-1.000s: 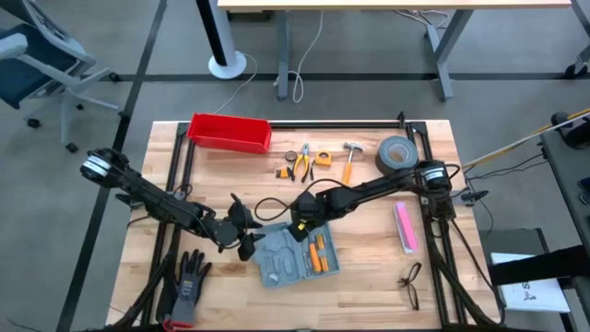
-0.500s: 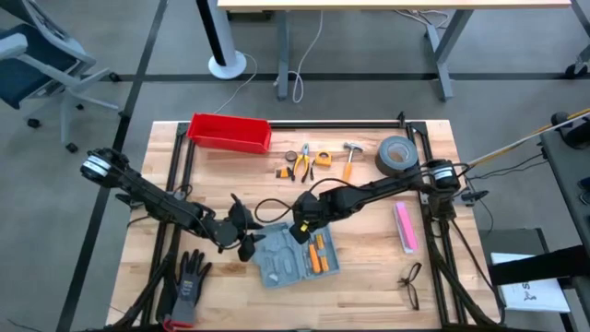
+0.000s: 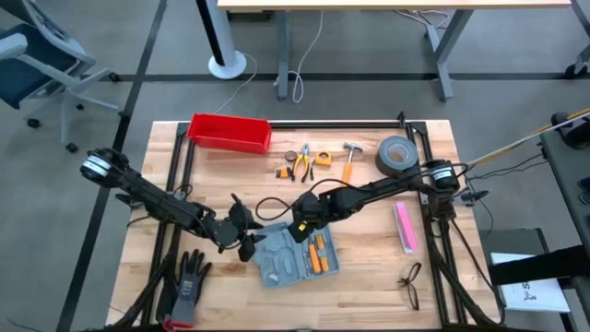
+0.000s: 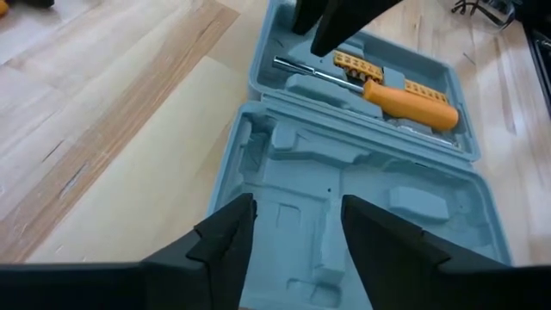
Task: Prefit tool cases
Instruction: Remove the screwdriver bit holder handle from the gray toolbox
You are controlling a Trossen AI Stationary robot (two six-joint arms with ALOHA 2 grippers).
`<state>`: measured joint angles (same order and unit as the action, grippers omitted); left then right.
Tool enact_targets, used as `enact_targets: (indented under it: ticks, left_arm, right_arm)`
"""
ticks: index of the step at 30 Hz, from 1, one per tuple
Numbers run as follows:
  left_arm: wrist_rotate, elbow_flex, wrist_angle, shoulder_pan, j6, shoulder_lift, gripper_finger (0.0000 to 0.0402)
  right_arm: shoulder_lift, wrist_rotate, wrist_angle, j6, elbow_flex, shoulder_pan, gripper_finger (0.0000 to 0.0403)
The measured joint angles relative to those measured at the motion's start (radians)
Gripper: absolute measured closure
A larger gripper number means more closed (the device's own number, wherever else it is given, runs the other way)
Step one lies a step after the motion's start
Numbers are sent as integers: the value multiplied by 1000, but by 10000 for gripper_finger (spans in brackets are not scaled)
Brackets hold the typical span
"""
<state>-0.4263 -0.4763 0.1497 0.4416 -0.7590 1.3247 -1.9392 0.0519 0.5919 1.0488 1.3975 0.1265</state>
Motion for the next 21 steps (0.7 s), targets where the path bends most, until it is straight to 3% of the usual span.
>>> enact_targets:
  ticks: [7, 21]
  left_arm:
    - [0, 0, 1, 0, 7, 0, 219]
    - [0, 0, 2, 0, 8, 0, 222]
  right_arm:
    - [0, -9, 2, 15, 0, -2, 256]
    - [0, -27, -8, -1, -9, -34, 276]
